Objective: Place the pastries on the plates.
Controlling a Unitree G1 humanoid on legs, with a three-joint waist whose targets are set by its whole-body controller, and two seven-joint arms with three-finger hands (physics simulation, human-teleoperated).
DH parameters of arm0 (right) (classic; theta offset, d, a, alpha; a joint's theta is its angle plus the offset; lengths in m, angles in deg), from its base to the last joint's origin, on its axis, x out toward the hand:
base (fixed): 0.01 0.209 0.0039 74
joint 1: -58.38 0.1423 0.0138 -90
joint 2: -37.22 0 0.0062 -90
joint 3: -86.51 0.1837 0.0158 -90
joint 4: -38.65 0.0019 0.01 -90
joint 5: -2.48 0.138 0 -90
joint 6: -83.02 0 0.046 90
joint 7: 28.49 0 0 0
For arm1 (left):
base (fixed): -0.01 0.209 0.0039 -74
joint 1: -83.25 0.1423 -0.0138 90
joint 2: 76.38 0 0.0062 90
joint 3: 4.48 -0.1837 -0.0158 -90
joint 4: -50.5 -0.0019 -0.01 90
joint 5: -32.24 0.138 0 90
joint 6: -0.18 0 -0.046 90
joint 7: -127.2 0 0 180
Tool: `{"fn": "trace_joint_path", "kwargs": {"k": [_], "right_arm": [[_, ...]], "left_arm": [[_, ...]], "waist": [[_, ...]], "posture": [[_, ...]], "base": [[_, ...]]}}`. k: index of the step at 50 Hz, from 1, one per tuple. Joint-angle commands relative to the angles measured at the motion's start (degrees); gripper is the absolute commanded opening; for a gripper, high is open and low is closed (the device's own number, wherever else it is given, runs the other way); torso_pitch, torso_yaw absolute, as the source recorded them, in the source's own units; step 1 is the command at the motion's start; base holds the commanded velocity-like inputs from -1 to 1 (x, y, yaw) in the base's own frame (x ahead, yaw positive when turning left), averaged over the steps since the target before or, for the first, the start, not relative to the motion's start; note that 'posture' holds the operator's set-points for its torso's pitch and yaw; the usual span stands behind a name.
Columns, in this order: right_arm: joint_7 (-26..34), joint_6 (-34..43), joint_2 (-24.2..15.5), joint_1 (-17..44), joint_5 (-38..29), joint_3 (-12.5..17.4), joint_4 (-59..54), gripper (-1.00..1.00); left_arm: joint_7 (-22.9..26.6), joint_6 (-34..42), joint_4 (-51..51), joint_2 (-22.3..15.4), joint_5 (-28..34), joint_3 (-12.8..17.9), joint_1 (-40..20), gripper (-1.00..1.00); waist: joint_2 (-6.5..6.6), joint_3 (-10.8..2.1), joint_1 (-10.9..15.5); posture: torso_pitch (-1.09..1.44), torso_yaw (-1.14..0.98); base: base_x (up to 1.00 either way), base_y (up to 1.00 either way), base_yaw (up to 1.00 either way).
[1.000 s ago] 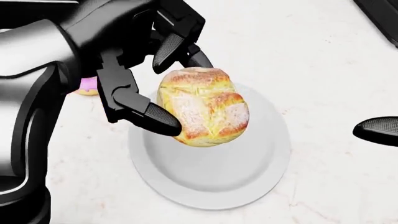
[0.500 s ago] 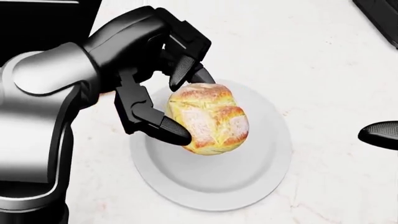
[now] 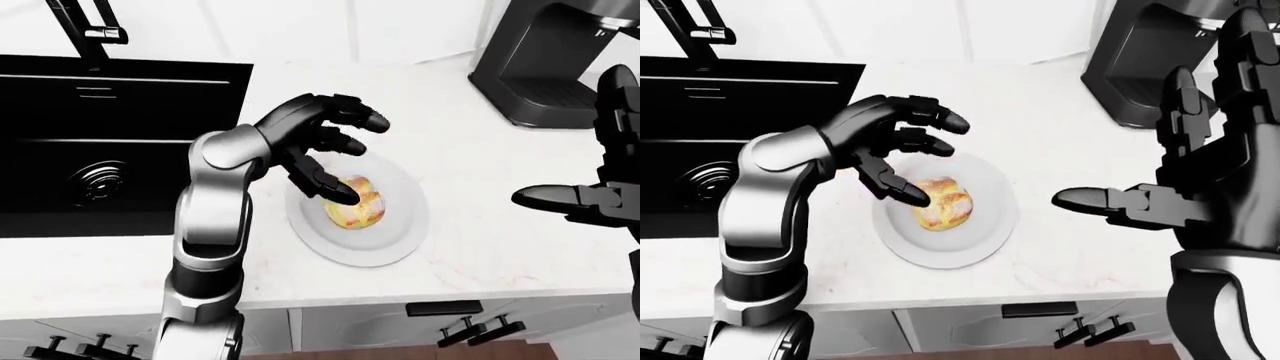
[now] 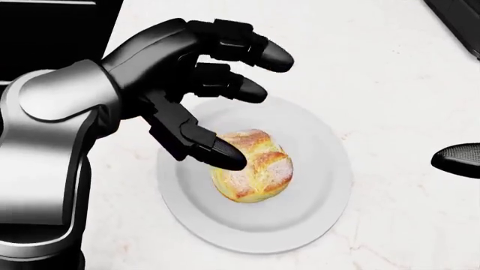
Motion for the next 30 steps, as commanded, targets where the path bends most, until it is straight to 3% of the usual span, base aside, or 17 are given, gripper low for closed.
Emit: {"fn": "trace_joint_path", "kwargs": {"k": [1, 4, 6, 13, 30], "right_arm": [[0.0, -1.5, -0.8, 0.9, -0.5, 0.7, 0.9, 1.00], [0.1, -1.5, -0.7, 0.7, -0.5, 0.9, 0.9, 1.00], [0.2, -1.6, -0.6, 0.6, -0.7, 0.8, 1.0, 1.00], [0.5, -1.6, -0.1, 0.5, -1.4, 0.5, 1.1, 1.00], [1.2, -1.9, 0.5, 1.2, -2.6, -0.6, 0.4, 1.00]], "left_arm": [[-0.3, -1.4, 1.6, -0.2, 0.1, 0.7, -2.1, 0.59], [-0.2, -1.6, 1.5, -0.4, 0.3, 0.7, -2.3, 0.96], [-0.2, -1.5, 1.7, -0.4, 0.4, 0.8, -2.3, 1.00], [-0.7, -0.6, 1.7, -1.5, 0.2, 2.2, -4.3, 1.00], [-7.1, 1.1, 0.4, -9.5, -2.6, 7.1, -6.9, 1.00]], "waist": [[-0.17, -1.38, 0.0], [-0.17, -1.40, 0.0], [-0.17, -1.38, 0.0], [-0.11, -1.39, 0.0], [0.53, -1.36, -0.3]], "posture": [[0.07, 0.00], [0.07, 0.00], [0.07, 0.00], [0.07, 0.00], [0.07, 0.00]], "base": [[0.00, 0.00, 0.00], [0.00, 0.00, 0.00], [0.00, 0.00, 0.00], [0.00, 0.00, 0.00], [0.00, 0.00, 0.00]]}}
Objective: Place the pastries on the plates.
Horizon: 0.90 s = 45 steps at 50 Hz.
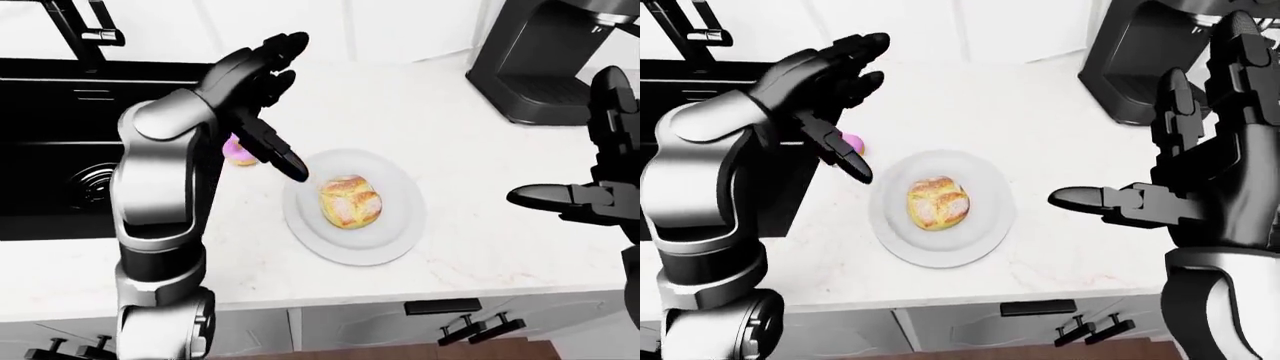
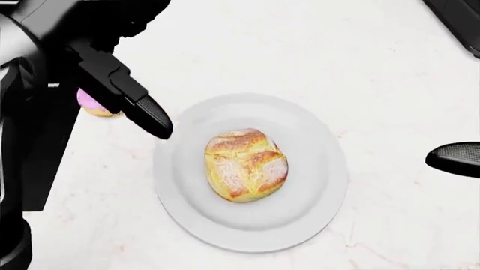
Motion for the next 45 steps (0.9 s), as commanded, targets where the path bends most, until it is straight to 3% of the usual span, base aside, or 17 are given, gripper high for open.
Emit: {"fn": "trace_joint_path", "kwargs": {"k": [1, 9, 15, 19, 29, 33, 45], "right_arm": [[0.1, -1.6, -0.6, 0.9, -0.7, 0.5, 0.8, 1.00], [1.3, -2.1, 0.4, 0.4, -2.5, -0.1, 0.8, 1.00], [1.9, -2.1, 1.2, 0.4, -3.5, -0.5, 0.9, 1.00], [2.6, -2.5, 1.9, 0.1, -4.9, -1.3, 0.8, 1.00], [3.7, -2.0, 3.1, 0.5, -6.6, -1.8, 0.9, 1.00], [4.2, -2.0, 3.2, 0.6, -6.9, -1.7, 0.7, 1.00], [4.0, -1.8, 2.9, 1.3, -6.9, -2.1, 0.3, 1.00]], "left_arm": [[-2.1, -1.1, 1.3, -0.8, -0.2, 1.2, -1.7, 1.00], [-10.0, 2.2, 1.0, -3.0, 0.8, 2.9, -1.2, 1.00], [-12.2, 3.9, 1.8, -5.2, 2.1, 3.1, 0.8, 1.00], [-11.4, 6.2, 2.6, -7.4, 5.6, 2.1, 2.9, 1.00], [-8.5, 6.8, 1.9, -7.8, 10.5, 3.2, 3.9, 1.00], [-8.9, 3.8, -2.9, -8.0, 10.9, 3.3, 2.3, 1.00], [-12.6, -17.4, -33.9, -10.8, 9.0, 3.4, -9.1, 1.00]], "waist": [[-0.04, -1.42, 0.0], [0.26, -1.52, -0.2], [0.58, -1.55, -0.4], [0.81, -1.65, -0.4], [0.99, -1.74, -0.4], [0.99, -1.77, -0.4], [0.72, -2.06, -0.2]], "posture": [[0.07, 0.00], [0.07, 0.00], [0.07, 0.00], [0.07, 0.00], [0.07, 0.00], [0.07, 0.00], [0.07, 0.00]], "base": [[0.00, 0.00, 0.00], [0.00, 0.00, 0.00], [0.00, 0.00, 0.00], [0.00, 0.00, 0.00], [0.00, 0.00, 0.00], [0.00, 0.00, 0.00], [0.00, 0.00, 0.00]]}}
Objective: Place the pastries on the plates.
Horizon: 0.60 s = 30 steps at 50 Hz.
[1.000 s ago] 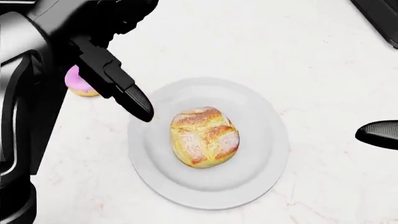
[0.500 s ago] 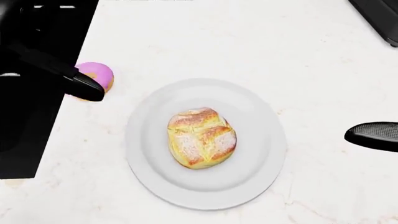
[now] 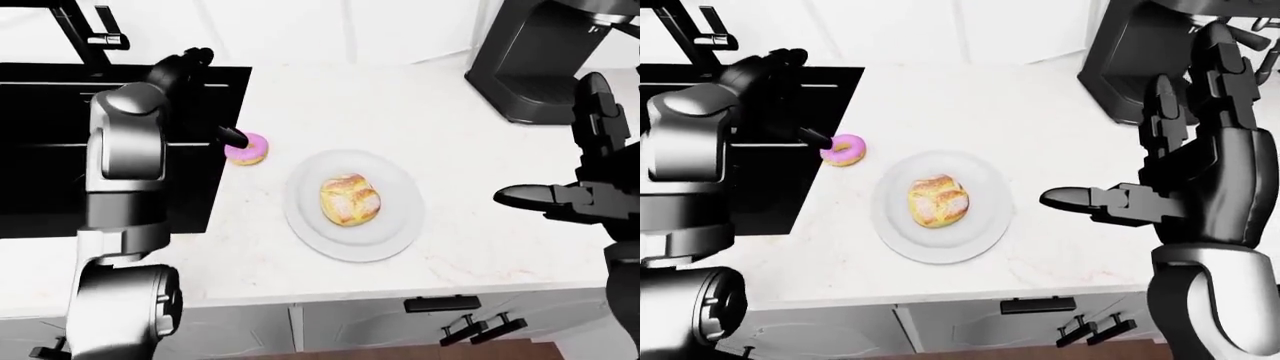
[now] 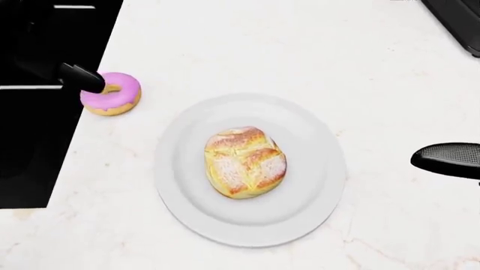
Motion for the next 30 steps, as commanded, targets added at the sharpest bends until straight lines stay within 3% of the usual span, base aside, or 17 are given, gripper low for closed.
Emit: {"fn": "trace_joint_path", "kwargs": {"k": [1, 12, 17, 24, 30], "right_arm": [[0.3, -1.7, -0.6, 0.7, -0.6, 0.6, 1.0, 1.00], [1.2, -1.9, 0.3, 0.4, -2.1, 0.1, 0.9, 1.00], [1.4, -1.8, 0.4, 0.2, -2.0, 0.5, 1.1, 1.00], [1.7, -2.2, 1.0, 0.1, -3.0, -0.3, 0.8, 1.00], [1.4, -1.6, 0.9, 1.2, -2.9, -0.8, 0.6, 1.00]], "left_arm": [[-0.4, -5.5, -0.9, -1.1, 0.5, 0.0, -3.0, 1.00], [-2.4, -26.0, -29.2, -2.5, 3.6, -1.8, -12.0, 1.00], [1.0, -33.3, -33.2, -3.7, 6.7, -2.9, -12.9, 1.00], [3.9, -39.0, -37.4, -4.5, 8.5, -2.2, -14.2, 1.00], [2.7, -43.4, -40.2, -4.0, 8.8, -1.9, -14.1, 1.00]], "waist": [[0.12, -1.47, 0.0], [-0.02, -1.84, 0.0], [-0.11, -1.89, -0.1], [-0.08, -1.93, -0.1], [0.05, -2.01, -0.1]], "posture": [[0.07, 0.00], [0.07, 0.00], [0.07, 0.00], [0.07, 0.00], [0.07, 0.00]], "base": [[0.00, 0.00, 0.00], [0.00, 0.00, 0.00], [0.00, 0.00, 0.00], [0.00, 0.00, 0.00], [0.00, 0.00, 0.00]]}}
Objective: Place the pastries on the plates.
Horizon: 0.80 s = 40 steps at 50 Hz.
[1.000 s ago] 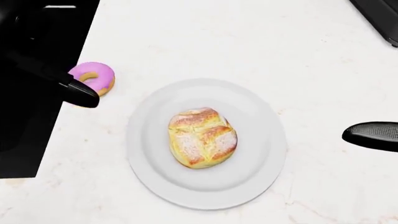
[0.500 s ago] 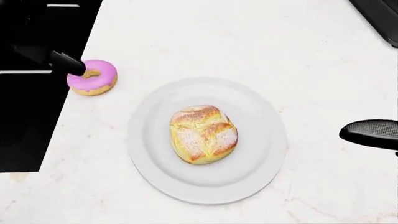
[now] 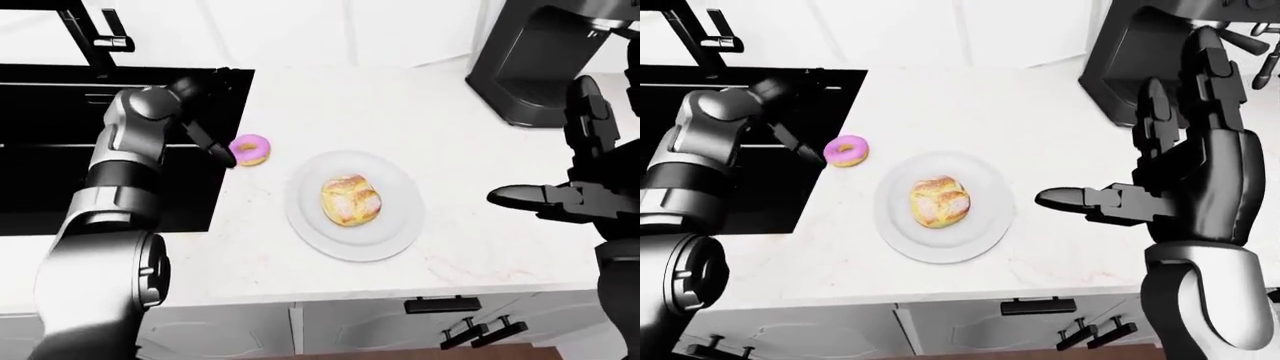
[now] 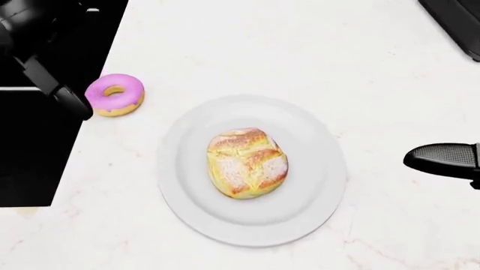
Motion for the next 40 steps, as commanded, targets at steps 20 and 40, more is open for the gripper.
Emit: {"fn": "trace_joint_path", "kwargs": {"k": [20, 40], "right_arm": [[0.2, -1.5, -0.3, 1.5, -1.3, -0.6, 0.9, 1.00], [0.6, -0.7, -0.6, 2.0, -1.5, 0.0, 0.9, 1.00]], "left_arm": [[-13.2, -6.0, -6.3, 2.0, -0.3, 0.0, -2.2, 1.00], [-15.4, -5.5, -7.5, 3.6, -0.5, 0.2, 0.2, 1.00]], "waist": [[0.18, -1.68, -0.2], [0.41, -1.97, -0.2]], "posture": [[0.07, 0.00], [0.07, 0.00]], "base": [[0.00, 0.00, 0.00], [0.00, 0.00, 0.00]]}}
